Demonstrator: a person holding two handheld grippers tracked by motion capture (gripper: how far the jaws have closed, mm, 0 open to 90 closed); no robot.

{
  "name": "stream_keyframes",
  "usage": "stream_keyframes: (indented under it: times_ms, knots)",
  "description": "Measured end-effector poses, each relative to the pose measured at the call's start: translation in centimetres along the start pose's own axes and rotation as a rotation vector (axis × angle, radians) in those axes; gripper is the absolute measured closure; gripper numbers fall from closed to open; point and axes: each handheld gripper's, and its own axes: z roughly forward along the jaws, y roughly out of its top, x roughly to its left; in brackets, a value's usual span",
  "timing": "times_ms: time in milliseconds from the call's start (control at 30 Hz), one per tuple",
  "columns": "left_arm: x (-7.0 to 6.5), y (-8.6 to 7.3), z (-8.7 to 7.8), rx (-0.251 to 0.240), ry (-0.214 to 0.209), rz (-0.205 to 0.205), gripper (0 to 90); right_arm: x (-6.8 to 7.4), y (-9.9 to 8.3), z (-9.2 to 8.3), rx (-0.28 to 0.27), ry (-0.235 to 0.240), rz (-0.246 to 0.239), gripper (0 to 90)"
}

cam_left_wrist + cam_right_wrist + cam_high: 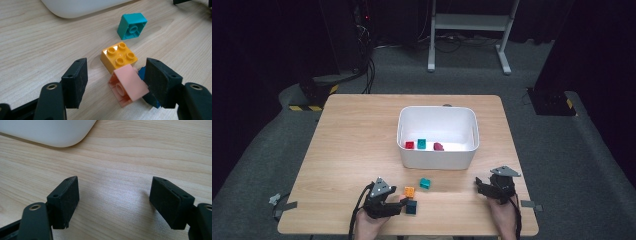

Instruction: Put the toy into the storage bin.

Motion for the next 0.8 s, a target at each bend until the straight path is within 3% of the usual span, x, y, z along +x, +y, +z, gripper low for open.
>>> stream_keyframes:
  times_ms: [233,433,600,800]
  knots:
    - [0.0,-0.2,-0.1,-0.001,0.012,0.015,37.6,0.0,0.0,0.0,0.0,0.0,0.0,23.6]
    - [0.2,-0.8,-0.5,-0.024,-0.014,0.012,49.7,0.0,0.0,0.0,0.0,0.0,0.0,23.6]
    - [0.2,-1.0,-0.5,-0.016,-0.017,0.036,60.9,0.0,0.0,0.0,0.001,0.0,0.0,23.6]
    - [0.2,-1.1,-0.6,-0.018,-0.018,0.041,66.0,0.0,0.0,0.0,0.001,0.0,-0.001,23.6]
